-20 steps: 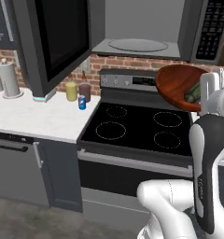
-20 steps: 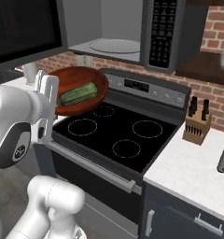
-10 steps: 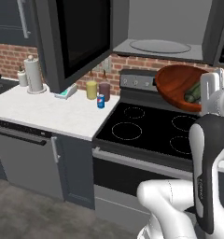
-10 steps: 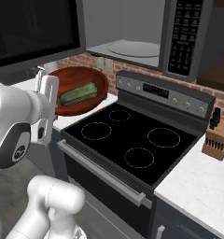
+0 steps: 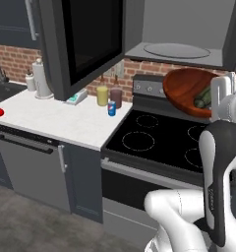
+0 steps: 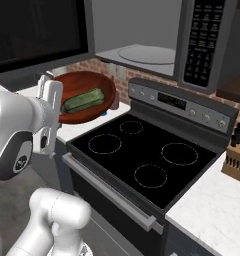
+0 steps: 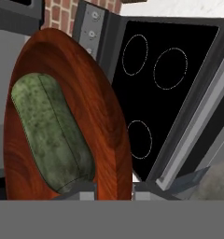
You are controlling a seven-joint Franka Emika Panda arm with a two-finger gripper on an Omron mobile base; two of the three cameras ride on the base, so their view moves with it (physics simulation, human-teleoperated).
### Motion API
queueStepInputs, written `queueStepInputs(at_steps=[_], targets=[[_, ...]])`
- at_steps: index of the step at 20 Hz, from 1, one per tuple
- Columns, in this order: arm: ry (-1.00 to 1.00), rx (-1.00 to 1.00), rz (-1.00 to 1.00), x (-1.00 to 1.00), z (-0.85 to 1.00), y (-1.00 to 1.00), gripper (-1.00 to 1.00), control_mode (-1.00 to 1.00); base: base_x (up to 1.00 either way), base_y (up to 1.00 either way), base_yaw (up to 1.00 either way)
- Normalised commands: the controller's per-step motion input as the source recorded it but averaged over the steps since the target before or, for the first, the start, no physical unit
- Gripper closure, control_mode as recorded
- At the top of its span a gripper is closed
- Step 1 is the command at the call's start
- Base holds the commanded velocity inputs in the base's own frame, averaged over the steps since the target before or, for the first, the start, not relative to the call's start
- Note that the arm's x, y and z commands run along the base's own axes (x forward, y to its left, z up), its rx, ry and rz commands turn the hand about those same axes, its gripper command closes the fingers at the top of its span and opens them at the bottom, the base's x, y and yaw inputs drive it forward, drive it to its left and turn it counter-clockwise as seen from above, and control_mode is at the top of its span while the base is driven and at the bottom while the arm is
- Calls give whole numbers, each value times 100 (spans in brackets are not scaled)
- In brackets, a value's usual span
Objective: Pick the cucumber from the sink and place it in the bowl. Then pick the bowl and place it in the microwave. Then close the microwave door and press the start button.
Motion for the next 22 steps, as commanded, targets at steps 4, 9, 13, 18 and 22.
queueStepInputs(at_steps=[4,9,13,18,22], targets=[[0,0,0,0,0,0,100,100,33,0,0],[0,0,0,0,0,0,100,100,0,17,0],[0,0,0,0,12,0,100,-100,0,0,0],[-12,0,0,0,44,-2,100,-100,0,0,0],[-17,0,0,6,53,0,100,-100,0,0,0]])
